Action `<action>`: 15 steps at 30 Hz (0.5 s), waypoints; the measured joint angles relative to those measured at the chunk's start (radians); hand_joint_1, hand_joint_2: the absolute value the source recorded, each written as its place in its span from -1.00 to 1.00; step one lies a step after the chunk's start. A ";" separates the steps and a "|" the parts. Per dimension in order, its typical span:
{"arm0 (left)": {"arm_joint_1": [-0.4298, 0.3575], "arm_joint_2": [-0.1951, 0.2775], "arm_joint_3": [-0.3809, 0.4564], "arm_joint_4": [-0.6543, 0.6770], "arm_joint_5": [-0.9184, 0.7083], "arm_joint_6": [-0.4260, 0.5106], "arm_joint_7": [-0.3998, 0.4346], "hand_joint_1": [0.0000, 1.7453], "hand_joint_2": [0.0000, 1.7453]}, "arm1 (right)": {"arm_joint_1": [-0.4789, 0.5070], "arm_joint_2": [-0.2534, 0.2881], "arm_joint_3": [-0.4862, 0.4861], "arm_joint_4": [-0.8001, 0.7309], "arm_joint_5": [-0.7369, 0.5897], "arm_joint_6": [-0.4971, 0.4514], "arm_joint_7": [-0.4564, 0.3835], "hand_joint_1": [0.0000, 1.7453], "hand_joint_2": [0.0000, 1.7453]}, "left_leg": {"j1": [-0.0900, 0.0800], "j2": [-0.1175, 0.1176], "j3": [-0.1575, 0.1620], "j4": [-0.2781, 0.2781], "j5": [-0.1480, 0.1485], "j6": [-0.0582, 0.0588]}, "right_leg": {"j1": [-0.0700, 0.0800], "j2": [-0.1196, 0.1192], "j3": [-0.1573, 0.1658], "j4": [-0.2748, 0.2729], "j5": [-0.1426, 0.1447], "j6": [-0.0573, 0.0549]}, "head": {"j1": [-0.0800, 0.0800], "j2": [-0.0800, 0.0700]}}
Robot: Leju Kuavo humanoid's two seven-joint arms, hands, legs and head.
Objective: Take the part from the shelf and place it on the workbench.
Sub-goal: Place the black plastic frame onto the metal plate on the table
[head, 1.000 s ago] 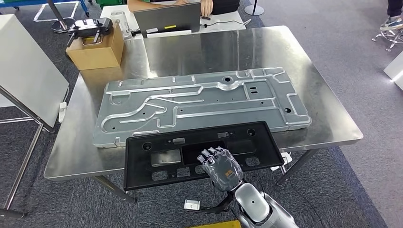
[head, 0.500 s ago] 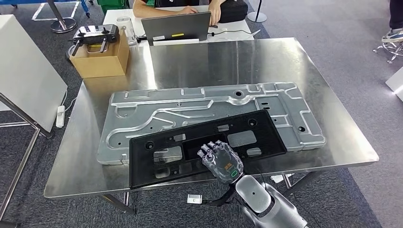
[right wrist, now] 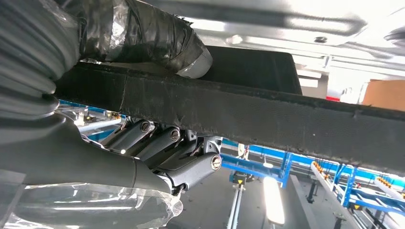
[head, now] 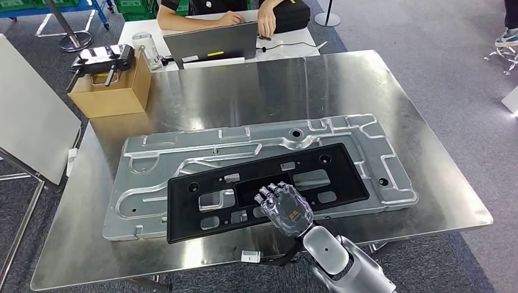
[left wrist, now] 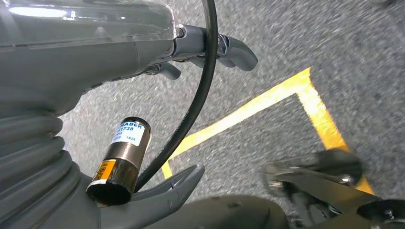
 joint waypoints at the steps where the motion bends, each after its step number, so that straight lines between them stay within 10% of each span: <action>1: 0.002 0.001 0.000 0.000 -0.001 0.000 -0.001 -1.00 1.00 | 0.001 0.000 0.000 0.001 0.000 0.000 0.001 0.86 1.00 | -0.003 -0.001 0.011 -0.058 0.053 0.007 | 0.001 0.001 0.012 0.000 -0.011 0.003 | 0.000 0.000; 3: 0.003 0.002 0.000 0.000 -0.001 0.001 -0.003 -1.00 1.00 | 0.003 0.001 0.001 0.002 -0.001 -0.001 0.002 0.86 1.00 | -0.010 -0.003 0.030 -0.128 0.116 0.019 | 0.002 0.004 0.030 -0.002 -0.029 0.014 | 0.001 0.000; 6: 0.000 0.002 0.000 0.000 -0.002 0.002 -0.004 -1.00 1.00 | 0.002 0.001 0.002 0.001 -0.002 -0.001 0.002 0.86 1.00 | -0.010 -0.004 0.059 -0.150 0.115 0.034 | 0.003 0.006 0.038 0.024 -0.019 0.034 | 0.000 0.000; 9: -0.004 0.002 0.000 0.000 -0.002 0.002 -0.005 -1.00 1.00 | 0.001 0.002 0.003 0.000 -0.003 -0.002 0.004 0.86 1.00 | -0.005 -0.004 0.096 -0.167 0.101 0.048 | 0.001 0.000 -0.045 0.167 -0.024 0.047 | 0.002 0.000; 12: -0.005 0.002 0.000 0.000 -0.006 0.002 -0.008 -1.00 1.00 | 0.007 0.001 0.003 0.002 -0.003 -0.001 0.004 0.86 1.00 | -0.004 -0.004 0.126 -0.167 0.077 0.051 | -0.001 -0.002 -0.151 0.276 -0.105 0.054 | 0.002 0.000; 15: -0.003 0.001 0.000 0.000 -0.018 0.004 -0.021 -1.00 1.00 | 0.011 0.001 0.003 0.003 -0.004 -0.002 0.004 0.86 1.00 | -0.004 -0.006 0.166 -0.166 0.044 0.046 | -0.001 -0.002 -0.160 0.167 -0.042 0.048 | 0.002 0.000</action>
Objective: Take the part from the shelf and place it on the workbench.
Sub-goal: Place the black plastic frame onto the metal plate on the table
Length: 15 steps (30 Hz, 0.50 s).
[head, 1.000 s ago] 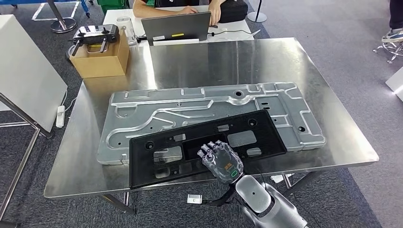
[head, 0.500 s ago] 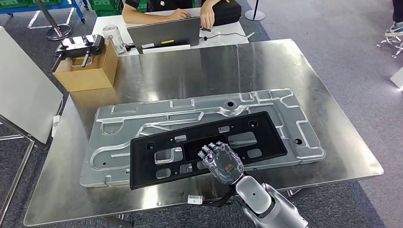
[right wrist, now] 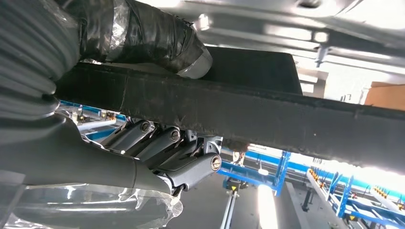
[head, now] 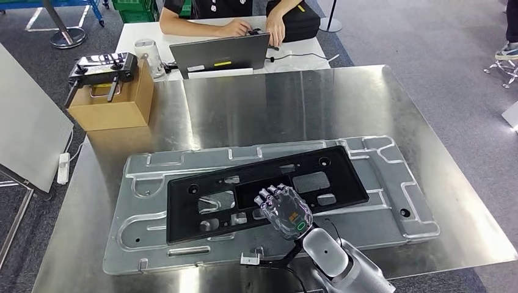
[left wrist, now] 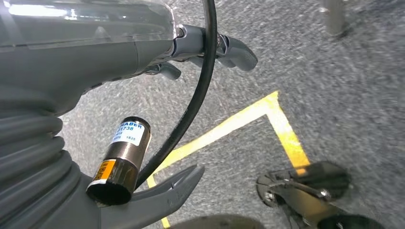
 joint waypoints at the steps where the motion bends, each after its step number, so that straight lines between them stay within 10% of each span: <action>1: 0.001 -0.001 0.000 0.001 -0.003 0.001 -0.002 -1.00 1.00 | 0.001 0.000 0.000 0.001 -0.001 0.000 0.000 0.86 1.00 | 0.000 0.000 0.012 0.001 -0.011 -0.003 | 0.002 0.000 0.009 -0.062 0.061 -0.005 | 0.000 0.000; 4: -0.002 -0.003 0.000 0.003 -0.007 0.003 -0.002 -1.00 1.00 | 0.003 0.001 0.001 0.003 -0.004 -0.001 -0.002 0.86 1.00 | -0.002 -0.003 0.021 0.002 -0.030 -0.020 | 0.012 0.000 0.018 -0.154 0.158 -0.024 | -0.001 0.000; 8: -0.006 -0.002 0.000 0.003 -0.010 0.003 0.002 -1.00 1.00 | 0.000 0.004 0.002 0.002 -0.009 -0.004 -0.004 -1.00 -1.00 | 0.000 0.001 -0.009 0.070 -0.036 -0.039 | 0.006 0.003 0.043 -0.172 0.148 -0.047 | -0.002 0.000; 10: -0.007 -0.001 0.000 0.003 -0.015 0.002 0.003 -1.00 1.00 | -0.001 0.006 0.002 0.002 -0.011 -0.005 -0.005 -1.00 -1.00 | 0.004 0.003 -0.074 0.183 -0.079 -0.050 | 0.004 0.002 0.058 -0.176 0.139 -0.055 | -0.002 0.000; 12: -0.007 -0.001 0.000 0.003 -0.017 0.000 0.003 -1.00 0.00 | -0.001 0.007 0.002 0.002 -0.014 -0.006 -0.007 -1.00 -1.00 | 0.010 0.004 -0.142 0.275 -0.122 -0.060 | 0.004 0.001 0.067 -0.175 0.129 -0.056 | -0.002 0.000; 14: -0.005 0.000 0.000 0.003 -0.016 -0.001 0.003 -1.00 -1.00 | 0.000 0.009 0.002 0.002 -0.016 -0.006 -0.010 -1.00 -1.00 | 0.013 0.004 -0.155 0.253 -0.089 -0.063 | 0.004 0.002 0.077 -0.172 0.118 -0.054 | -0.002 0.000; 15: -0.004 0.001 0.000 0.003 -0.016 -0.002 0.004 -1.00 -1.00 | 0.000 0.010 0.002 0.002 -0.017 -0.007 -0.011 -1.00 -1.00 | 0.013 0.004 -0.138 0.195 -0.044 -0.062 | 0.003 0.003 0.084 -0.171 0.114 -0.053 | -0.002 0.000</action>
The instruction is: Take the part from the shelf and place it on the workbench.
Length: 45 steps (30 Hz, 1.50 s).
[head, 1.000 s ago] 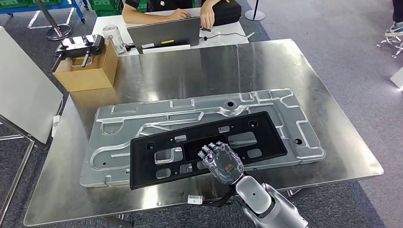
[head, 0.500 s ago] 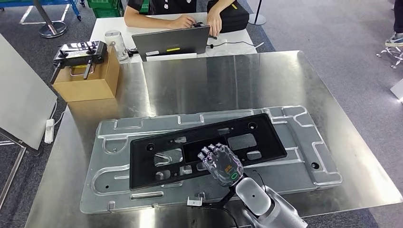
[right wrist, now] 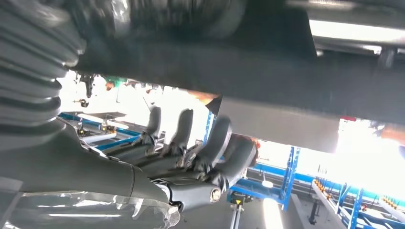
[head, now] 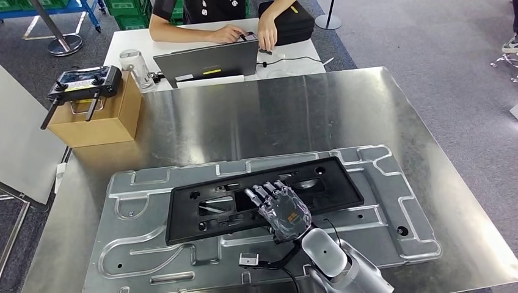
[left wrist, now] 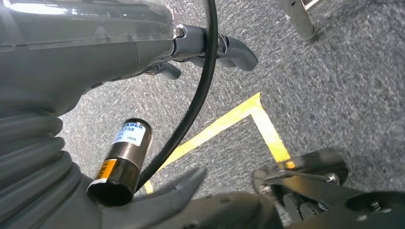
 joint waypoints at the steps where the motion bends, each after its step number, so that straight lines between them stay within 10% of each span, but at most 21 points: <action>1: 0.000 0.001 0.000 0.000 0.001 -0.002 0.000 -1.00 -1.00 | 0.000 0.001 0.000 0.000 -0.002 0.000 -0.001 -1.00 -1.00 | 0.000 0.000 0.023 -0.068 0.043 0.003 | 0.000 0.001 0.006 0.001 -0.005 0.003 | 0.000 0.000; 4: -0.003 0.002 0.003 0.000 0.006 -0.009 -0.007 -1.00 -1.00 | -0.001 0.004 0.000 0.000 -0.007 -0.004 -0.002 -1.00 -1.00 | -0.008 0.000 0.059 -0.181 0.081 0.018 | 0.003 0.001 0.009 0.003 -0.013 0.016 | 0.000 0.000; 9: 0.000 0.003 0.006 0.000 0.007 -0.017 -0.013 -1.00 -1.00 | -0.003 0.004 0.000 0.000 -0.011 -0.014 -0.005 -1.00 -1.00 | -0.012 -0.003 0.061 -0.185 0.093 0.026 | 0.004 -0.002 0.011 0.001 -0.014 0.008 | 0.002 0.000; 21: -0.005 0.003 0.014 0.000 0.008 -0.025 -0.018 -1.00 -1.00 | -0.006 0.004 0.000 0.000 -0.021 -0.027 -0.016 -1.00 -1.00 | -0.023 -0.001 0.064 -0.182 0.094 0.066 | -0.011 0.000 0.021 -0.007 -0.017 0.062 | 0.002 0.000; 26: -0.010 0.004 0.019 0.000 0.008 -0.026 -0.019 -1.00 -1.00 | -0.013 0.004 0.000 0.002 -0.033 -0.035 -0.022 -1.00 -1.00 | -0.021 0.004 0.055 -0.189 0.108 0.080 | -0.012 -0.003 -0.073 0.242 -0.169 0.063 | 0.002 0.000; 28: -0.010 0.004 0.023 0.000 0.008 -0.026 -0.019 -1.00 -1.00 | -0.013 0.004 0.000 0.003 -0.036 -0.035 -0.022 -1.00 -1.00 | -0.023 0.004 0.046 -0.184 0.111 0.078 | -0.011 -0.003 -0.072 0.263 -0.160 0.058 | 0.002 0.000; 33: -0.011 0.003 0.024 0.000 0.007 -0.028 -0.021 -1.00 -1.00 | -0.021 0.004 0.000 0.003 -0.044 -0.037 -0.024 -1.00 -1.00 | -0.023 0.002 0.036 -0.177 0.122 0.060 | 0.008 -0.005 0.075 0.003 -0.062 0.026 | 0.002 0.000; 37: -0.010 0.005 0.025 0.000 0.005 -0.029 -0.021 -1.00 -1.00 | -0.023 0.004 0.000 0.003 -0.046 -0.039 -0.025 -1.00 -1.00 | -0.020 0.001 0.025 -0.166 0.112 0.028 | 0.004 -0.009 0.065 -0.021 -0.035 0.009 | 0.002 0.000; 42: -0.010 0.006 0.027 0.000 0.005 -0.029 -0.021 -1.00 -1.00 | -0.022 0.005 0.000 0.005 -0.047 -0.040 -0.028 -1.00 -1.00 | -0.002 0.001 -0.041 0.079 -0.059 -0.006 | -0.004 -0.015 0.015 -0.025 0.007 0.002 | 0.001 0.000; 45: -0.010 0.009 0.028 0.000 0.001 -0.028 -0.021 -1.00 -1.00 | -0.021 0.005 0.000 0.006 -0.050 -0.040 -0.030 -1.00 -1.00 | 0.007 0.002 0.048 -0.007 -0.005 -0.017 | -0.008 -0.016 -0.018 -0.013 0.025 0.012 | 0.001 0.000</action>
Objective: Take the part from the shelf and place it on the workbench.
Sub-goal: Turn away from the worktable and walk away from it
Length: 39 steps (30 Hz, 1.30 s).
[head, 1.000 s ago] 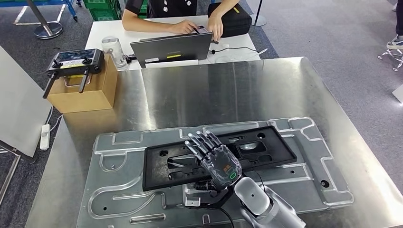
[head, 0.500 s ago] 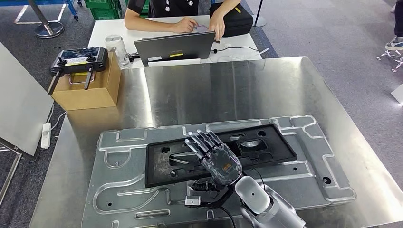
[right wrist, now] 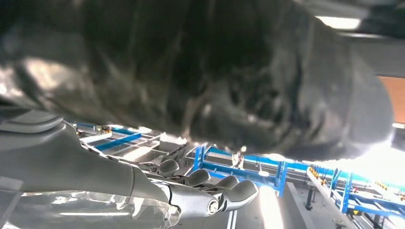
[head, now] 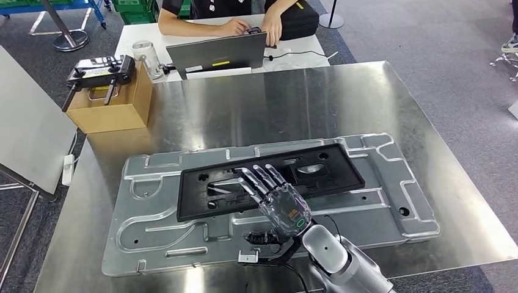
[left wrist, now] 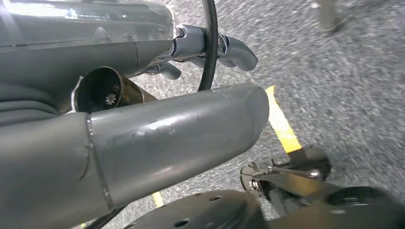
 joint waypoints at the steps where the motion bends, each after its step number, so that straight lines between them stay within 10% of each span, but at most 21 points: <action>1: -0.001 0.001 0.000 0.000 -0.001 0.000 0.000 -1.00 -1.00 | 0.000 0.000 0.000 0.000 -0.002 0.000 -0.001 -1.00 -1.00 | 0.001 0.000 0.051 -0.074 0.013 0.000 | -0.001 0.000 -0.010 0.006 0.005 0.005 | 0.000 0.000; 3: -0.004 0.001 0.001 0.000 -0.003 0.000 0.000 -1.00 -1.00 | -0.002 0.000 0.000 -0.001 -0.006 -0.001 -0.002 -1.00 -1.00 | -0.003 -0.004 0.110 -0.172 0.022 0.011 | -0.001 0.000 -0.023 0.016 0.014 0.018 | 0.001 0.000; 7: -0.004 0.002 0.003 0.000 -0.004 0.000 0.002 -1.00 -1.00 | -0.004 -0.002 0.000 -0.001 -0.014 -0.003 -0.005 -1.00 -1.00 | -0.006 -0.002 0.096 -0.191 0.040 0.047 | -0.003 0.003 -0.034 0.022 0.018 0.046 | 0.002 0.000; 12: -0.007 0.004 0.003 0.000 -0.005 0.000 0.003 -1.00 -1.00 | -0.004 -0.004 0.000 -0.001 -0.016 -0.002 -0.007 -1.00 -1.00 | -0.010 0.005 0.038 -0.191 0.092 0.075 | -0.005 0.006 -0.093 0.249 -0.171 0.056 | 0.002 0.000; 14: -0.007 0.004 0.003 0.000 -0.007 0.000 0.001 -1.00 -1.00 | -0.004 -0.004 0.000 -0.001 -0.016 -0.002 -0.007 -1.00 -1.00 | -0.014 0.005 0.009 -0.185 0.109 0.074 | -0.005 0.007 -0.061 0.263 -0.146 0.053 | 0.002 0.000; 19: -0.010 0.004 0.003 0.000 -0.011 0.000 -0.004 -1.00 -1.00 | -0.006 -0.004 -0.001 -0.011 -0.016 -0.001 -0.007 -1.00 -1.00 | -0.018 0.004 -0.031 -0.172 0.144 0.054 | 0.009 0.007 0.119 0.009 -0.110 0.027 | 0.001 0.000; 22: -0.012 0.005 0.004 0.000 -0.010 0.000 -0.006 -1.00 -1.00 | -0.007 -0.004 -0.003 -0.013 -0.016 0.001 -0.007 -1.00 -1.00 | -0.015 0.003 -0.039 -0.172 0.148 0.035 | 0.007 0.004 0.107 -0.009 -0.085 0.011 | 0.002 0.000; 27: -0.011 0.007 0.006 0.000 -0.005 -0.003 -0.012 -1.00 -1.00 | -0.008 -0.003 -0.003 -0.013 -0.016 0.005 -0.007 -1.00 -1.00 | -0.009 0.002 -0.104 0.064 -0.042 0.014 | 0.004 -0.002 0.039 -0.014 -0.023 -0.008 | -0.001 0.000; 29: -0.011 0.009 0.009 0.000 -0.004 -0.003 -0.012 -1.00 -1.00 | -0.008 -0.003 -0.003 -0.013 -0.016 0.004 -0.008 -1.00 -1.00 | -0.006 0.002 -0.083 0.102 -0.021 0.008 | 0.003 -0.004 0.007 -0.009 -0.002 -0.004 | -0.001 0.000; 31: -0.011 0.012 0.015 0.000 -0.002 -0.003 -0.010 -1.00 -1.00 | -0.008 -0.003 -0.003 -0.013 -0.018 0.004 -0.010 -1.00 -1.00 | -0.002 0.003 0.005 0.005 0.030 0.006 | 0.001 -0.004 -0.022 0.000 0.016 0.003 | -0.001 0.000; 34: -0.010 0.017 0.023 0.000 0.001 -0.001 -0.006 -1.00 -1.00 | -0.011 -0.002 -0.003 -0.013 -0.021 0.003 -0.013 -1.00 -1.00 | -0.006 -0.001 0.125 -0.179 0.017 0.016 | 0.003 -0.004 -0.045 0.012 0.039 0.020 | 0.000 0.000; 37: -0.004 0.018 0.028 0.000 -0.001 0.000 0.007 -1.00 -1.00 | -0.012 0.000 -0.004 -0.013 -0.027 0.002 -0.017 -1.00 -1.00 | -0.008 0.000 0.121 -0.205 0.028 0.039 | 0.002 -0.003 -0.052 0.006 0.053 0.037 | 0.001 0.000; 39: -0.001 0.020 0.031 0.000 -0.002 0.000 0.012 -1.00 -1.00 | -0.011 0.000 -0.004 -0.012 -0.030 0.003 -0.018 -1.00 -1.00 | -0.004 0.005 0.102 -0.212 0.054 0.059 | 0.001 0.001 -0.074 0.052 -0.005 0.045 | 0.002 0.000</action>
